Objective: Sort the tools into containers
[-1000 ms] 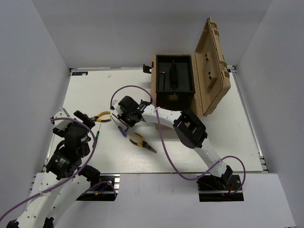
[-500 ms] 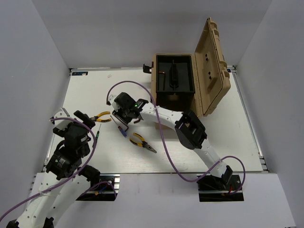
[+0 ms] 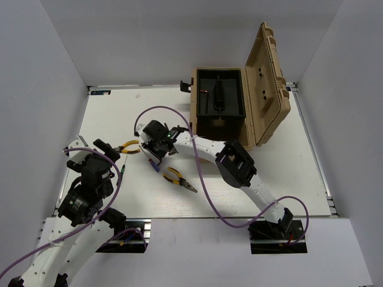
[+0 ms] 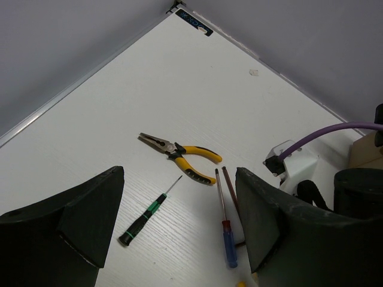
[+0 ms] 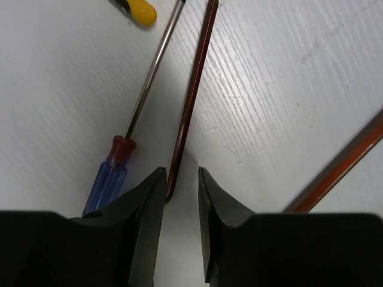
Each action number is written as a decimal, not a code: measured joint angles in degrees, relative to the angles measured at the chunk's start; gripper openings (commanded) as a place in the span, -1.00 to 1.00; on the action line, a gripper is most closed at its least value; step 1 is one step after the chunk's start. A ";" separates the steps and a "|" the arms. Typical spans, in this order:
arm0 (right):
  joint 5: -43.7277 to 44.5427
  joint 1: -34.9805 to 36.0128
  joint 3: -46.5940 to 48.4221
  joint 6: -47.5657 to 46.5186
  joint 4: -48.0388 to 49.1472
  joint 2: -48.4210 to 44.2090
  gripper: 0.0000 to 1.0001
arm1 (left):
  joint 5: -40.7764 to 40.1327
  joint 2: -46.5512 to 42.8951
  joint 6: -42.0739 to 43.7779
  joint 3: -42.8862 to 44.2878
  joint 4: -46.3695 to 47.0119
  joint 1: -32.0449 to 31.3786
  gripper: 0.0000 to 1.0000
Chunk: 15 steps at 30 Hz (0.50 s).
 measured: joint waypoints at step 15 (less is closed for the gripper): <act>-1.29 -0.04 0.00 0.72 -0.04 1.77 -0.40 | 0.02 0.00 0.17 0.00 0.00 0.00 0.70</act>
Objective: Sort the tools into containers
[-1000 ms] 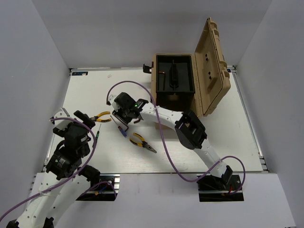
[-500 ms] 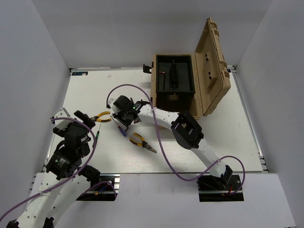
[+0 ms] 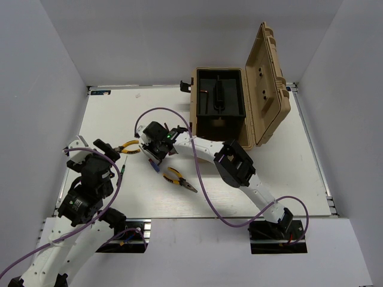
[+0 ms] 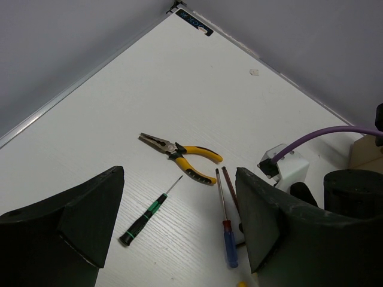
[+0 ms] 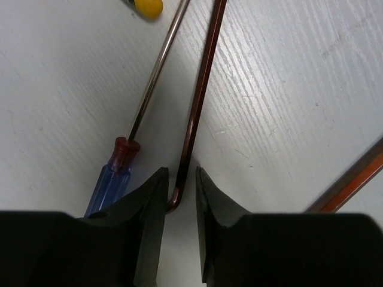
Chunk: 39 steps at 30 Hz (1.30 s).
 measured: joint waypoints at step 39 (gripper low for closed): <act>1.73 -3.54 5.29 2.01 -7.10 -7.06 -1.00 | 0.04 -0.48 0.02 -0.39 0.02 0.00 0.70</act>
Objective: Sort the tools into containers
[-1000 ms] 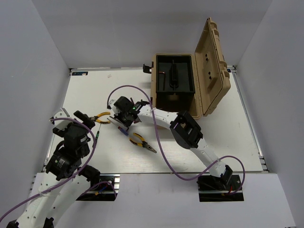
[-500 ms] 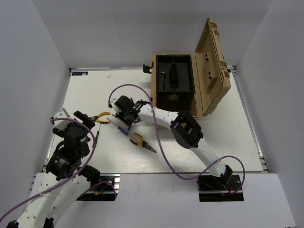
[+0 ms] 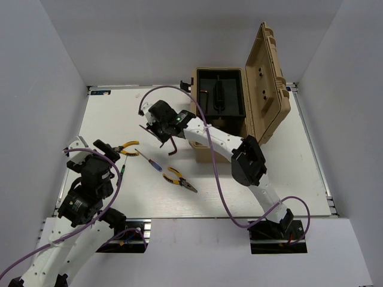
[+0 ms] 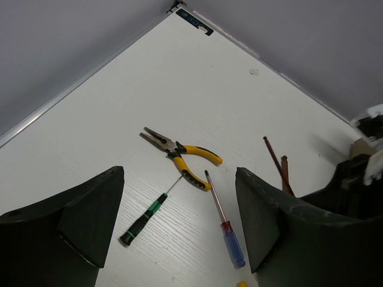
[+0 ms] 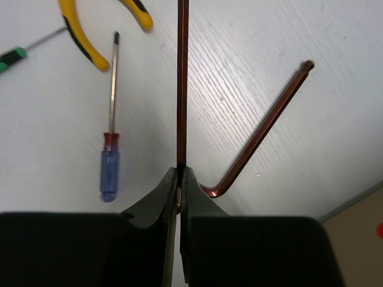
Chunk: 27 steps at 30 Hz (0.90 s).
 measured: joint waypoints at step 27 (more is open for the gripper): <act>13.55 -12.72 4.57 -3.93 1.51 -12.00 -1.00 | 1.57 0.74 0.85 -0.02 1.57 0.00 0.70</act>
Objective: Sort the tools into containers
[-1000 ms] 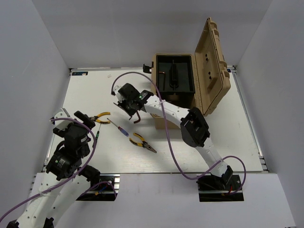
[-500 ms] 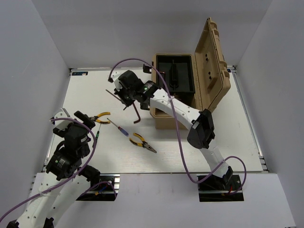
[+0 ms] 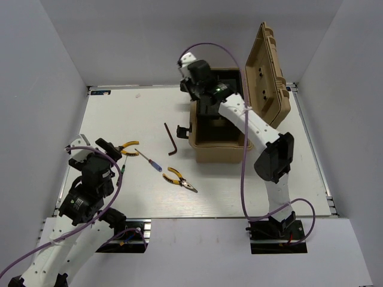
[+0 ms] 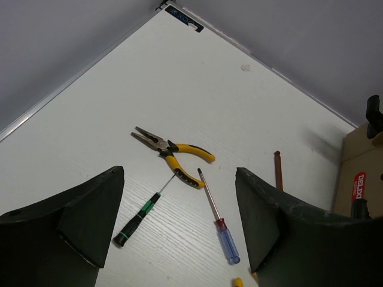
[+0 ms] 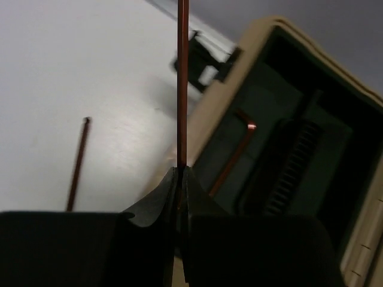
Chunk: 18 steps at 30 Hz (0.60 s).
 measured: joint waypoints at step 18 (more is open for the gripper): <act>0.59 -10.60 -11.02 10.27 1.57 -1.36 -1.00 | 21.70 33.59 3.87 3.41 7.78 -0.33 0.42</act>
